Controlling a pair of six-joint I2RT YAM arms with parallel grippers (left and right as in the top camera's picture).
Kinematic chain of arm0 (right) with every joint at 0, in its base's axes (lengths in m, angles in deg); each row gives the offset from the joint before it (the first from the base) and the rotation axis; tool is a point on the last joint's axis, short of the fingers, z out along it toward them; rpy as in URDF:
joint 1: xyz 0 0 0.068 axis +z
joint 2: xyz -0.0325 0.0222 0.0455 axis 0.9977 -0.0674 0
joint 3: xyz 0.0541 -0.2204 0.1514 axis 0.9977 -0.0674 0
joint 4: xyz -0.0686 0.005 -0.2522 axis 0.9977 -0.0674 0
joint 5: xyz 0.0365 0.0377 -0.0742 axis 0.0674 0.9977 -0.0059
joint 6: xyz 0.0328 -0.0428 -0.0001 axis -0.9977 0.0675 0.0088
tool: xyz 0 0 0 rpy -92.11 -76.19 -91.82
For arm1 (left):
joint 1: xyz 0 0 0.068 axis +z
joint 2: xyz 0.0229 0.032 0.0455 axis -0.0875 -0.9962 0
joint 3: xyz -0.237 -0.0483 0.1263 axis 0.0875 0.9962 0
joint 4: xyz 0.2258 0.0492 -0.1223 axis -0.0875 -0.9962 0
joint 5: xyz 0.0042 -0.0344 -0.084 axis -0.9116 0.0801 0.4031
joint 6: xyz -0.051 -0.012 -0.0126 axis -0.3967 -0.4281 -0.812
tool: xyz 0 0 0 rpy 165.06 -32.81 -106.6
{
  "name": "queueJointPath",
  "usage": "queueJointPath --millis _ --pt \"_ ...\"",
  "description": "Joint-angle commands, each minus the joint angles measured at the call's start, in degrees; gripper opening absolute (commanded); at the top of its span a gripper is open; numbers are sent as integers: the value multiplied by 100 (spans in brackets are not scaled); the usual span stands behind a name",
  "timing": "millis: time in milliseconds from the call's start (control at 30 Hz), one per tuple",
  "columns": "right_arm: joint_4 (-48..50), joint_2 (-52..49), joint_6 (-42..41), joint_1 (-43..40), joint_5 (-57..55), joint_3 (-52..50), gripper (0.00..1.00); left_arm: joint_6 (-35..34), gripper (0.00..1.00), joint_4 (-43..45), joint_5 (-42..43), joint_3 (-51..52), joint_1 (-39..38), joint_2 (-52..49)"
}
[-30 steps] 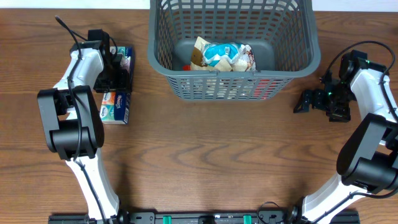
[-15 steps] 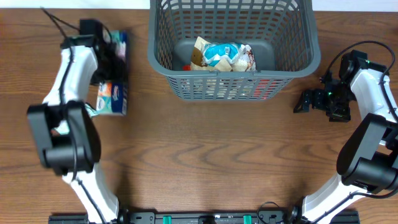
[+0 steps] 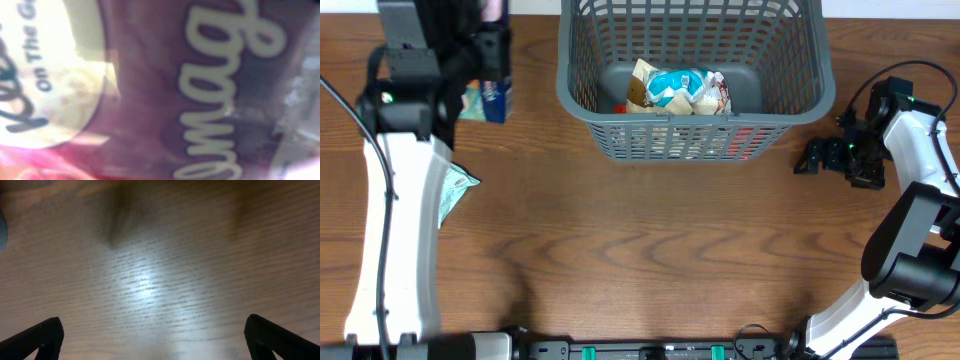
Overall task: Pack container
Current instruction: 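Lift the Kleenex box and swing it over the basket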
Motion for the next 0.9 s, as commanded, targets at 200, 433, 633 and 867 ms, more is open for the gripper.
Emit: queueJointPath --millis 200,433,633,867 --pt "166 11 68 -90 -42 -11 99 1655 6 450 55 -286 -1543 459" --pt "166 11 188 -243 -39 -11 99 2479 6 734 37 -315 -2319 382" --pt "175 11 208 -299 -39 -11 99 2487 6 1222 33 -317 -2400 170" --pt "164 11 229 -299 -37 -11 99 2485 6 1471 15 -780 -2398 -516"
